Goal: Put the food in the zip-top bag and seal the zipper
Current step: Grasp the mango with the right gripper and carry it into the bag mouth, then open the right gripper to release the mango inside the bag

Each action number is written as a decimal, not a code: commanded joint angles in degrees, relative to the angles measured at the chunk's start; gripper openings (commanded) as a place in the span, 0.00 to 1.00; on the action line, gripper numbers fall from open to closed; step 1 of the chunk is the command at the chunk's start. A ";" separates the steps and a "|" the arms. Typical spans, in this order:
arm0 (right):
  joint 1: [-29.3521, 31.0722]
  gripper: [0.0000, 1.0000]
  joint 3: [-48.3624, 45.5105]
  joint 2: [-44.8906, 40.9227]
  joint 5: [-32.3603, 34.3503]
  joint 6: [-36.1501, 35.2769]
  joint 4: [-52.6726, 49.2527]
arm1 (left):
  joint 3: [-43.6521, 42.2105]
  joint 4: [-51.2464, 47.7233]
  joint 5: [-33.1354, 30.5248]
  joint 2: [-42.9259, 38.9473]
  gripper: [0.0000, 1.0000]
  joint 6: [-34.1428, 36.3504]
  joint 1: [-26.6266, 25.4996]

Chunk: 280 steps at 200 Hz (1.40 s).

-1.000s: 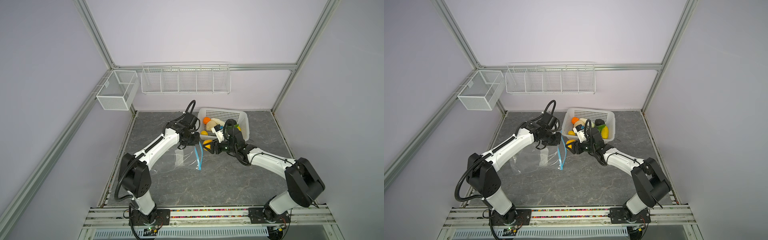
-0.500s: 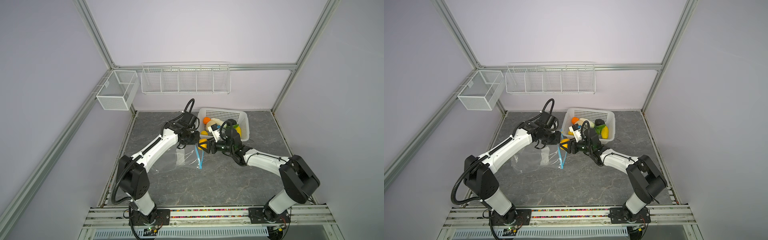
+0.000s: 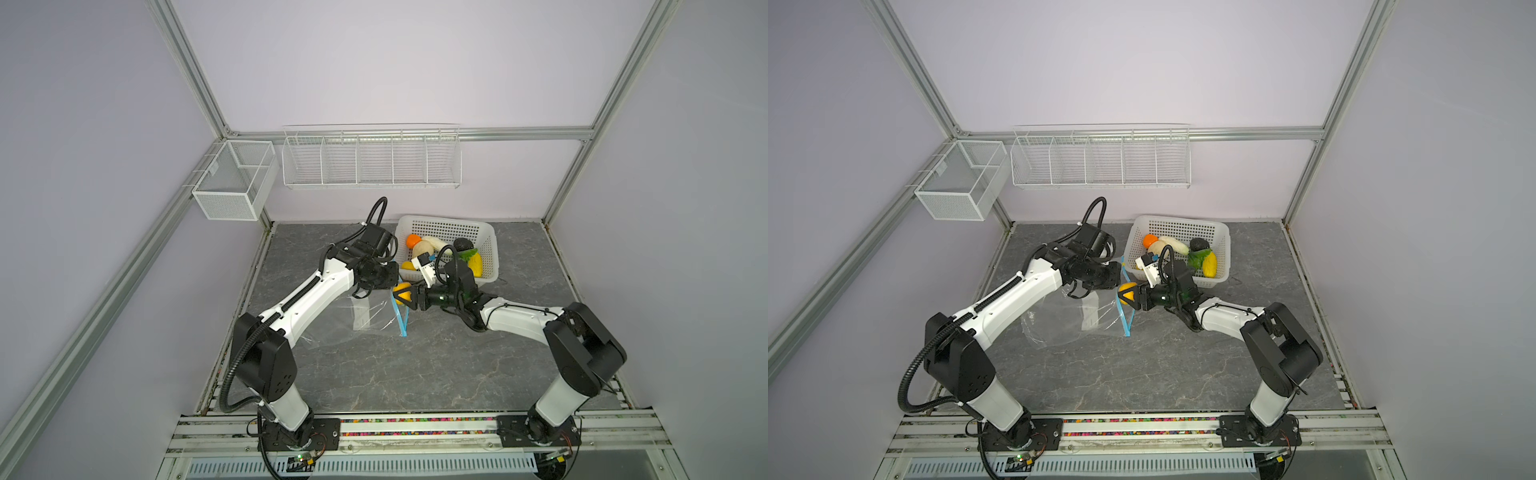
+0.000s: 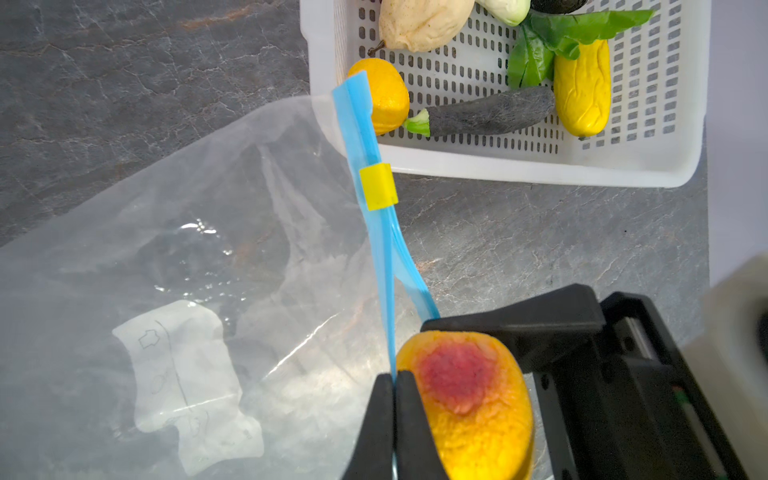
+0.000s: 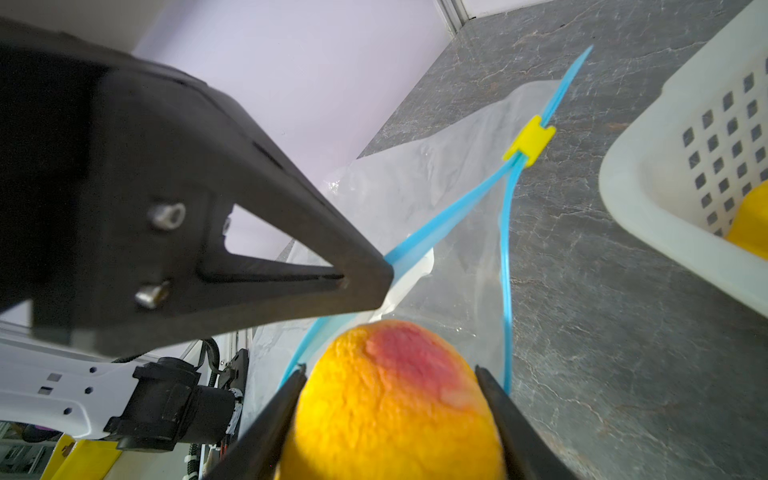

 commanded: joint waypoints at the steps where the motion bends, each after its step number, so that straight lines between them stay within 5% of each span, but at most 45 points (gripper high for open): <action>1: 0.45 0.56 -0.05 0.52 -0.58 0.04 -1.29 | -1.01 0.40 0.91 -2.25 0.00 -0.44 0.13; 138: 0.95 0.71 3.71 4.41 -0.02 -0.93 -5.87 | -5.54 5.12 5.14 -4.80 0.00 -0.88 1.90; 213: 2.10 0.90 8.49 4.44 2.56 -3.84 -15.73 | -6.92 6.04 8.17 -4.97 0.00 -0.61 3.20; 280: 2.36 0.94 9.91 0.63 6.84 -4.36 -23.37 | -8.40 8.35 8.95 -3.11 0.00 -1.47 4.11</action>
